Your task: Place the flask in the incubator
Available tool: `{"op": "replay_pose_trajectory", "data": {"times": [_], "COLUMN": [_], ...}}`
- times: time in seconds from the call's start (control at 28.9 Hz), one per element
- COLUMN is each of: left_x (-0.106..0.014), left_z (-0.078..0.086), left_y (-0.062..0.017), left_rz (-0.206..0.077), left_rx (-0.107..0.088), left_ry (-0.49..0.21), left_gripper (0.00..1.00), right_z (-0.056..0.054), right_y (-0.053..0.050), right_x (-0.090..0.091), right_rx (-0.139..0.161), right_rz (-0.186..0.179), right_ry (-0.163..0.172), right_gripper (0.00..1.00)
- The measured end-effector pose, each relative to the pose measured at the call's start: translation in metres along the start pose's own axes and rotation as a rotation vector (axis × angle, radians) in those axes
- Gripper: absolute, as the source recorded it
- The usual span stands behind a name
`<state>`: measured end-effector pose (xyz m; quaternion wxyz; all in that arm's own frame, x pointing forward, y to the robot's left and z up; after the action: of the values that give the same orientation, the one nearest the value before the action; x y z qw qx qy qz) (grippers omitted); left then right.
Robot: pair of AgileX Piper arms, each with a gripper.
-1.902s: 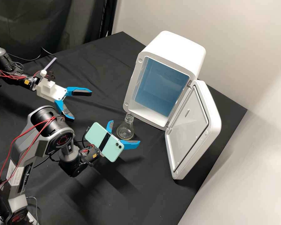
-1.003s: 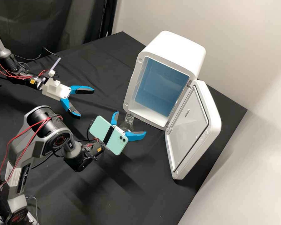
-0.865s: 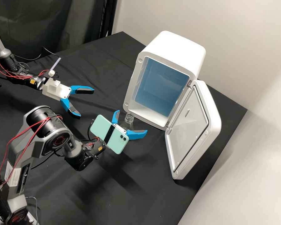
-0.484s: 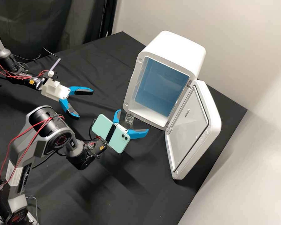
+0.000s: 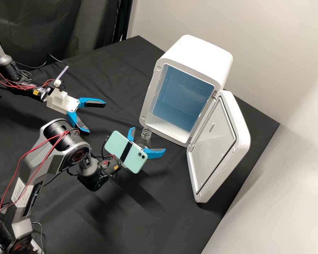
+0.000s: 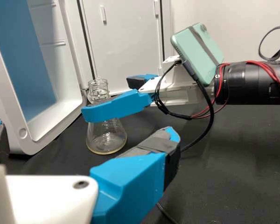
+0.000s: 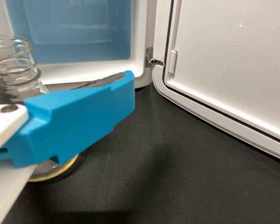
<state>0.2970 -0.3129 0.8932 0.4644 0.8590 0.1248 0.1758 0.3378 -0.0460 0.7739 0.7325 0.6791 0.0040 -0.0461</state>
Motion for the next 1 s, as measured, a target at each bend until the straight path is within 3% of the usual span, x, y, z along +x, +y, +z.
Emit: {"op": "replay_pose_trajectory", "data": {"times": [0.24,0.62,0.73,1.0], "left_x": [0.000,0.000,-0.001,-0.002], "left_z": [-0.001,-0.001,-0.001,-0.002], "left_y": [0.0013,0.0013,0.0029,0.0051], "left_rz": [0.004,0.003,0.007,0.013], "left_rx": [0.001,0.001,-0.008,-0.004], "left_ry": [0.000,-0.002,-0.006,-0.007], "left_gripper": [1.00,1.00,1.00,1.00], "right_z": [0.001,0.013,0.014,0.017], "right_y": [-0.002,-0.013,-0.015,-0.025], "right_x": [0.009,0.019,0.021,0.022], "right_rx": [0.002,-0.015,-0.030,-0.031], "right_rz": [0.010,-0.022,-0.027,-0.055], "right_ry": [-0.002,-0.038,-0.038,-0.050], "right_gripper": [1.00,1.00,1.00,1.00]}}
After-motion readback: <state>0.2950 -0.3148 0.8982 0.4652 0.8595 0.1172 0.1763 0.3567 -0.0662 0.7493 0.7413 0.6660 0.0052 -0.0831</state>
